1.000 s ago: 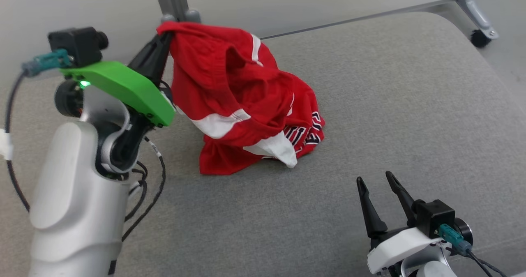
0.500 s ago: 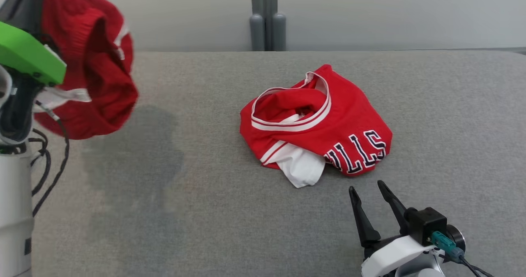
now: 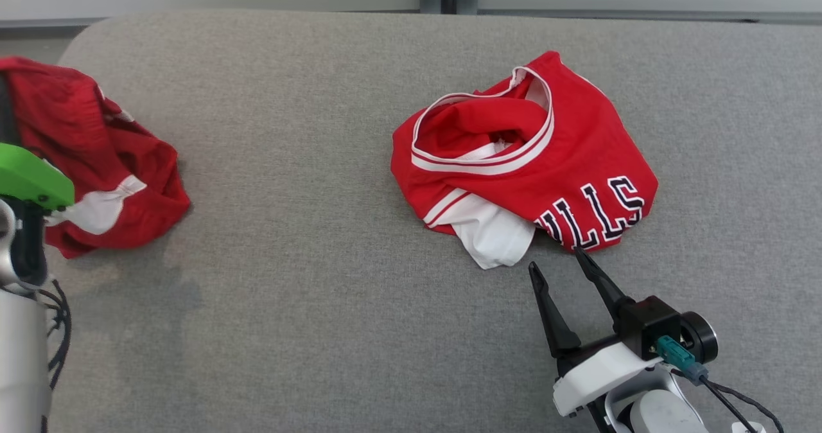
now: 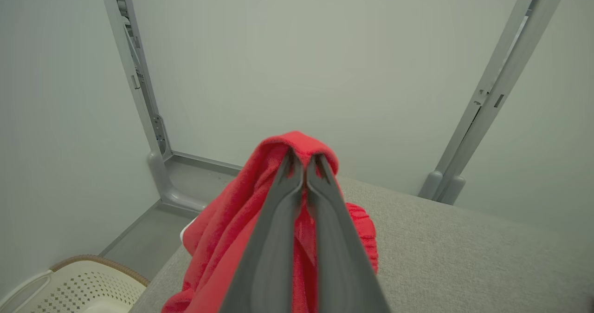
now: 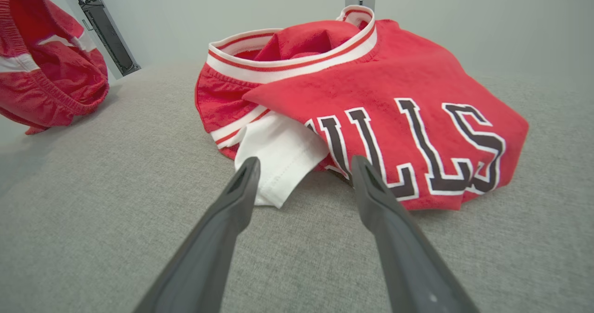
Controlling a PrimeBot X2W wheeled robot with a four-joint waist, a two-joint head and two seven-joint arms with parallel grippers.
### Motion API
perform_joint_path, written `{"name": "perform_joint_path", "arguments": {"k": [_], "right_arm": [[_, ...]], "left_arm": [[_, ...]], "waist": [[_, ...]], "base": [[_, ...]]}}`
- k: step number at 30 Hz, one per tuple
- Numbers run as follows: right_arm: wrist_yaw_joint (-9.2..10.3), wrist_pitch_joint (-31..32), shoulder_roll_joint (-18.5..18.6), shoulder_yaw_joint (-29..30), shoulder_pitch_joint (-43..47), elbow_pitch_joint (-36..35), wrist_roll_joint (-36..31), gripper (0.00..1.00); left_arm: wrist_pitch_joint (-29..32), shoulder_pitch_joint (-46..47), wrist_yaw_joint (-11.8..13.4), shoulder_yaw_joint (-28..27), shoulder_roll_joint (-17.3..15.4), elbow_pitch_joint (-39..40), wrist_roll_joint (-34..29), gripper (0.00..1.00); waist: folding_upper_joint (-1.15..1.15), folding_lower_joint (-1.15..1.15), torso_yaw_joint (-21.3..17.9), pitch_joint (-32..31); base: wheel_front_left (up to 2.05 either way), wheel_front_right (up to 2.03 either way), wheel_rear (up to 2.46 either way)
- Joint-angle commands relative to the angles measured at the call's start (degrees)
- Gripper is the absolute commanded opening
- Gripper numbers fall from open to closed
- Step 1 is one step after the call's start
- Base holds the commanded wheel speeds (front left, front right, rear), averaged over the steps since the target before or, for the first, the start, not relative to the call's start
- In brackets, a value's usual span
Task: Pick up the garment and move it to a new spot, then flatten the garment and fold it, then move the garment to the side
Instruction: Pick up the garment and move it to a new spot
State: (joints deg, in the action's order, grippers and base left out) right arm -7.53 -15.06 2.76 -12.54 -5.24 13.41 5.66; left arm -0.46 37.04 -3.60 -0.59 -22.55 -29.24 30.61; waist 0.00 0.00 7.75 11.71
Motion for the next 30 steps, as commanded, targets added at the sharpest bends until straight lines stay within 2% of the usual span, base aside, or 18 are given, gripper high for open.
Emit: {"name": "perform_joint_path", "arguments": {"k": [1, 5, 6, 7, 13, 18, 25, 30], "right_arm": [[0.08, -0.2, 0.2, 0.0, -0.8, -0.1, -0.7, 1.00], [0.08, -0.2, 0.2, 0.3, -1.1, -0.1, -1.0, 1.00], [0.08, -0.2, 0.2, 0.3, -1.1, -0.1, -1.0, 1.00], [0.08, -0.2, 0.2, 0.4, -1.0, 0.0, -1.0, 1.00], [0.08, -0.2, 0.2, 1.1, 0.0, 0.4, 0.2, 1.00], [0.08, -0.2, 0.2, 1.6, 1.6, 0.5, 1.5, 1.00], [0.08, -0.2, 0.2, 3.3, 4.1, 0.6, 3.0, 1.00], [0.08, -0.2, 0.2, 5.2, 5.0, 0.5, 2.3, 1.00]], "left_arm": [[-1.3, -0.5, 0.0, 0.2, 0.9, -2.2, -0.9, 0.00], [-2.9, -0.4, 1.5, 0.9, 2.8, -10.4, -1.0, 0.00], [-3.4, -0.1, 1.6, 1.2, 3.3, -11.7, -1.0, 0.70], [-3.8, 0.2, 1.8, 1.4, 3.6, -13.4, -1.2, 1.00], [-6.6, 1.2, 1.0, 1.7, 5.6, -18.6, -0.3, 1.00], [-11.4, -2.7, -1.0, 3.4, 6.5, -16.5, -1.3, 1.00], [-14.7, -15.2, -2.0, 3.6, 8.8, -4.3, -2.9, 1.00], [-14.7, -25.4, -0.8, 1.2, 11.3, 7.9, -5.1, 1.00]], "waist": [[0.00, 0.00, -2.9, 3.9], [0.00, 0.00, -3.9, 4.2], [0.00, 0.00, -4.0, 4.0], [0.00, 0.00, -4.1, 3.8], [0.00, 0.00, -3.8, 0.4], [0.00, 0.00, -3.4, -4.3], [0.00, 0.00, -5.3, -10.3], [0.00, 0.00, -8.4, -12.7]], "base": [[0.00, 0.00, 0.00], [0.00, 0.00, 0.00], [0.00, 0.00, 0.00], [0.00, 0.00, 0.00], [0.00, 0.00, 0.00], [0.00, 0.00, 0.00], [0.00, 0.00, 0.00], [0.00, 0.00, 0.00]]}}
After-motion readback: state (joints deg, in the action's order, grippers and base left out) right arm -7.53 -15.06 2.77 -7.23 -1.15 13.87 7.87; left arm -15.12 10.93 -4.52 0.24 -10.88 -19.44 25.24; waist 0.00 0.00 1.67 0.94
